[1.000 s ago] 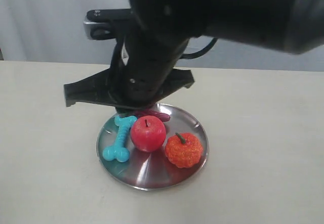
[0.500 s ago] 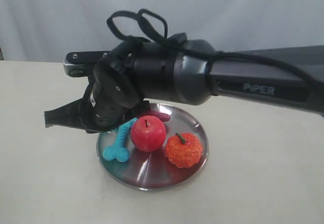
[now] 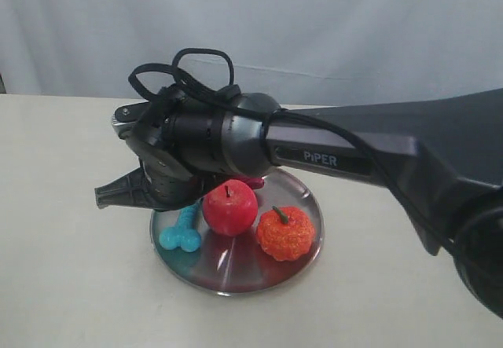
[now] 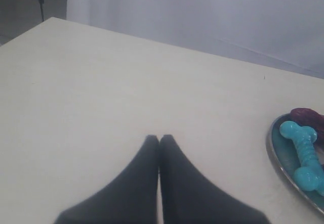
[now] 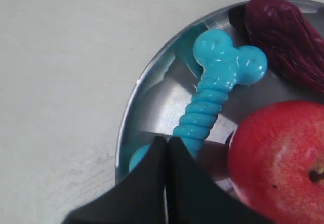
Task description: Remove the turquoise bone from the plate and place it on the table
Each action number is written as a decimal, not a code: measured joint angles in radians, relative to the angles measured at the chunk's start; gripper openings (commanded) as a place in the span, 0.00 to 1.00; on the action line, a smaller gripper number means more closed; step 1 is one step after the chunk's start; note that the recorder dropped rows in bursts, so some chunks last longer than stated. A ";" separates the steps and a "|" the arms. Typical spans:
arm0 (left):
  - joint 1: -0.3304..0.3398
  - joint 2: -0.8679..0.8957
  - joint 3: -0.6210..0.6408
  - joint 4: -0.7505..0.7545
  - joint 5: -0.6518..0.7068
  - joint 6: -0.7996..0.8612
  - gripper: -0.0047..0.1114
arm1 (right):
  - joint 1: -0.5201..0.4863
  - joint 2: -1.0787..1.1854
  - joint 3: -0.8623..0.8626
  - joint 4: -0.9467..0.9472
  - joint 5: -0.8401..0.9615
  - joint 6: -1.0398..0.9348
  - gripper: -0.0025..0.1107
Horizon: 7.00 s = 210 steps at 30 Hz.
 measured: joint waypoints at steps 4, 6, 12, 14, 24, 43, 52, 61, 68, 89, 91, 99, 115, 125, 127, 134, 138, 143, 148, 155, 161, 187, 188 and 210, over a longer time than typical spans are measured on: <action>0.000 0.000 0.000 0.000 0.000 0.000 0.04 | 0.000 0.002 -0.005 0.000 0.027 -0.014 0.21; 0.000 0.000 0.000 0.000 0.000 0.000 0.04 | 0.000 0.002 -0.005 0.000 0.034 -0.015 0.37; 0.000 0.000 0.000 0.000 0.000 0.000 0.04 | 0.000 0.002 -0.005 0.000 0.036 -0.017 0.48; 0.000 0.000 0.000 0.000 0.000 0.000 0.04 | 0.000 0.002 -0.005 0.000 0.038 -0.017 0.47; 0.000 0.000 0.000 0.000 0.000 0.000 0.04 | 0.000 0.020 -0.005 0.000 -0.021 -0.002 0.47; 0.000 0.000 0.000 0.000 0.000 0.000 0.04 | -0.033 0.101 -0.005 -0.049 -0.056 0.066 0.47; 0.000 0.000 0.000 0.000 0.000 0.000 0.04 | -0.033 0.141 -0.007 -0.062 -0.105 0.089 0.47; 0.000 0.000 0.000 0.000 0.000 0.000 0.04 | -0.033 0.148 -0.007 -0.080 -0.111 0.125 0.46; 0.000 0.000 0.000 0.000 0.000 0.000 0.04 | -0.033 0.152 -0.007 -0.087 -0.105 0.135 0.22; 0.000 0.000 0.000 0.000 0.000 0.000 0.04 | -0.033 0.009 -0.005 -0.087 -0.050 0.140 0.02; 0.000 0.000 0.000 0.000 0.000 0.000 0.04 | -0.033 -0.035 -0.005 -0.087 -0.020 0.140 0.02; 0.000 0.000 0.000 0.000 0.000 0.000 0.04 | -0.095 -0.225 -0.005 -0.085 0.200 0.076 0.02; 0.000 0.000 0.000 0.000 0.000 0.000 0.04 | -0.350 -0.543 0.320 -0.080 0.276 -0.149 0.02; 0.000 0.000 0.000 0.000 0.000 0.000 0.04 | -0.556 -0.524 0.791 -0.057 -0.315 -0.074 0.02; 0.000 0.000 0.000 0.000 0.000 0.000 0.04 | -0.557 -0.497 0.791 -0.058 -0.334 -0.072 0.02; 0.000 0.000 0.000 0.000 0.000 0.000 0.04 | -0.557 -0.374 0.791 -0.059 -0.427 -0.072 0.02; 0.000 0.000 0.000 0.000 0.000 0.000 0.04 | -0.557 -0.321 0.791 -0.059 -0.465 -0.070 0.02; 0.000 0.000 0.000 0.000 0.000 0.000 0.04 | -0.557 -0.291 0.791 -0.059 -0.498 -0.070 0.02; 0.000 0.000 0.000 0.000 0.000 0.000 0.04 | -0.557 -0.272 0.791 -0.059 -0.510 -0.068 0.02; 0.000 0.000 0.000 0.000 0.000 0.000 0.04 | -0.557 -0.270 0.791 -0.059 -0.512 -0.066 0.21; 0.000 0.000 0.000 0.000 0.000 0.000 0.04 | -0.557 -0.296 0.789 -0.061 -0.521 -0.066 0.54; 0.000 0.000 0.000 0.000 0.000 0.000 0.04 | -0.260 -1.241 0.556 0.073 0.440 -0.191 0.54; 0.000 0.000 0.000 0.000 0.000 0.000 0.04 | -0.230 -1.288 0.567 0.094 0.442 -0.191 0.54; 0.000 0.000 0.000 0.000 0.000 0.000 0.04 | -0.067 -1.845 1.062 0.168 0.302 -0.123 0.02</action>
